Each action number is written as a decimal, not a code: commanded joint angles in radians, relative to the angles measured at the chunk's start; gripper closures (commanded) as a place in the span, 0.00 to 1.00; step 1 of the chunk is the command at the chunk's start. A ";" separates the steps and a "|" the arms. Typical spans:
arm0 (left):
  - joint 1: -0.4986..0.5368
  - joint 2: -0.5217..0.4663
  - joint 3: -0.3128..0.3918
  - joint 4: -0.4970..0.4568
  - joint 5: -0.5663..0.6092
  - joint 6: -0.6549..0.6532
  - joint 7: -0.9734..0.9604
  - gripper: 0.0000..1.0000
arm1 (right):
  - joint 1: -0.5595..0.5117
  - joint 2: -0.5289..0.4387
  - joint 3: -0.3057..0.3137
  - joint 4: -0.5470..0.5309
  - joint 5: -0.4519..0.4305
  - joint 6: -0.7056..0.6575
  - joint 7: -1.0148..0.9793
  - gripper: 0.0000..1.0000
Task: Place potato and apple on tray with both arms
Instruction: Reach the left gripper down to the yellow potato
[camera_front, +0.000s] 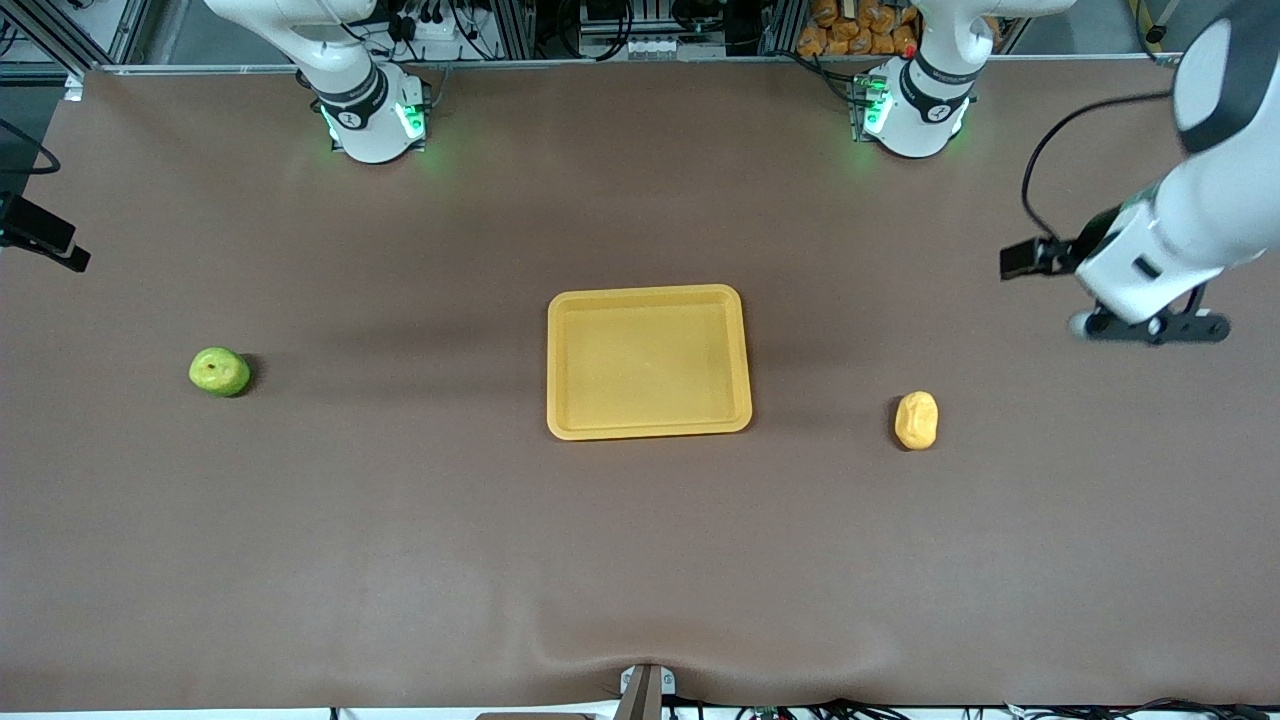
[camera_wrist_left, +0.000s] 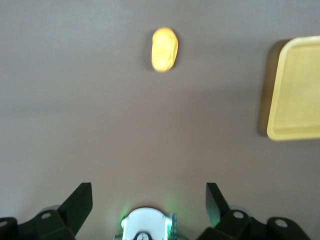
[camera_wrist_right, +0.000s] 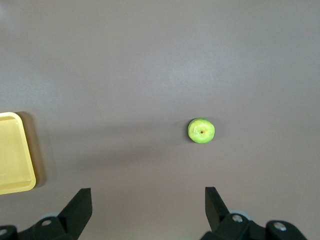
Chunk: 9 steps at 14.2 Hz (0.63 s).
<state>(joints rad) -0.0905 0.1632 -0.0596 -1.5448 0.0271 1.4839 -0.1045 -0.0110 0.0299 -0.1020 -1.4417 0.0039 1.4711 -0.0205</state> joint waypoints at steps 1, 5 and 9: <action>0.001 0.050 0.003 -0.006 -0.003 0.079 -0.017 0.00 | -0.023 0.012 0.013 0.012 0.001 -0.012 0.005 0.00; 0.012 0.048 0.004 -0.139 0.002 0.229 -0.012 0.00 | -0.030 0.030 0.012 0.010 -0.001 -0.012 0.004 0.00; 0.023 0.055 0.004 -0.317 0.033 0.505 -0.012 0.00 | -0.060 0.051 0.012 0.014 -0.001 -0.005 0.002 0.00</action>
<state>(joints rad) -0.0769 0.2425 -0.0551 -1.7691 0.0399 1.8735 -0.1060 -0.0421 0.0655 -0.1047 -1.4435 0.0039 1.4714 -0.0206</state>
